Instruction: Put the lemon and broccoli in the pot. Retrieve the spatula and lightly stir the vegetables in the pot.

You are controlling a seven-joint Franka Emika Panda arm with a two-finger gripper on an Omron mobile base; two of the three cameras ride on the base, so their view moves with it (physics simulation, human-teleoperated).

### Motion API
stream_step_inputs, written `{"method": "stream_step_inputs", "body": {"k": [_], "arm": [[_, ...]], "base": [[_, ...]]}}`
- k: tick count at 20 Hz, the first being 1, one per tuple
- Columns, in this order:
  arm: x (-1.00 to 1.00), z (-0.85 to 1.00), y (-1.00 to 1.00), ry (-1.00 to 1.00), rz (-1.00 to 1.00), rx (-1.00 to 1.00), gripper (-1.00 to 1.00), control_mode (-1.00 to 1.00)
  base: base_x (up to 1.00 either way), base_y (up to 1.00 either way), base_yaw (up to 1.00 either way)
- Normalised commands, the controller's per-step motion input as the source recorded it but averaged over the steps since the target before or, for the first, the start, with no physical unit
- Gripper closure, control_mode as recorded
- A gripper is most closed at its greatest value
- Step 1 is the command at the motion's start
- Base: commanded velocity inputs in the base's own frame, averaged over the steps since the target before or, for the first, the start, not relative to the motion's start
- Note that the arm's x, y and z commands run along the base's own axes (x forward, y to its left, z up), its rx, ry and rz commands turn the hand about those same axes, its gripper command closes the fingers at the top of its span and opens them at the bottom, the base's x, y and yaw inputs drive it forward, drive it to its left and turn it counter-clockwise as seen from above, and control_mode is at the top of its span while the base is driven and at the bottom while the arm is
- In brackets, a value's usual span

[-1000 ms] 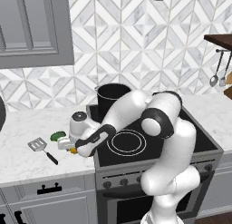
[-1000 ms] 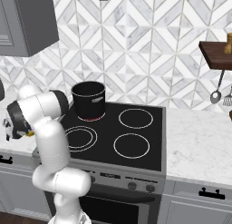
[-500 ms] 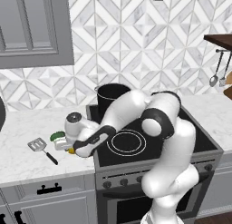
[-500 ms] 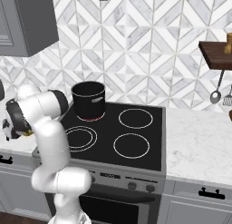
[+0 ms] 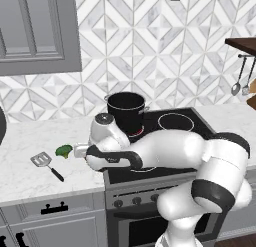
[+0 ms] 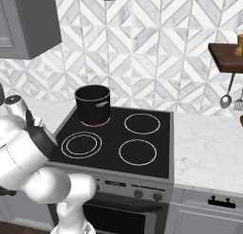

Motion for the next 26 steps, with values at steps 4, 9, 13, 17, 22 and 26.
{"method": "stream_step_inputs", "body": {"k": [4, 9, 13, 17, 22, 26], "arm": [[-0.10, 1.00, -0.61, 0.00, -0.03, 0.03, 1.00, -1.00], [0.00, 1.00, -0.45, 0.00, -0.08, -0.03, 1.00, -1.00], [0.05, 1.00, -0.34, 0.01, -0.11, -0.14, 1.00, -1.00], [0.28, 0.92, -0.49, 0.04, -0.10, -0.12, 1.00, -1.00], [0.41, 0.52, -0.71, 0.05, -0.10, 0.00, 1.00, -1.00], [0.66, 0.08, -0.49, 0.01, -0.01, 0.01, 1.00, -1.00]], "base": [[0.00, 0.00, 0.00], [0.00, 0.00, 0.00], [0.00, 0.00, 0.00], [0.00, 0.00, 0.00], [0.00, 0.00, 0.00], [0.00, 0.00, 0.00]]}}
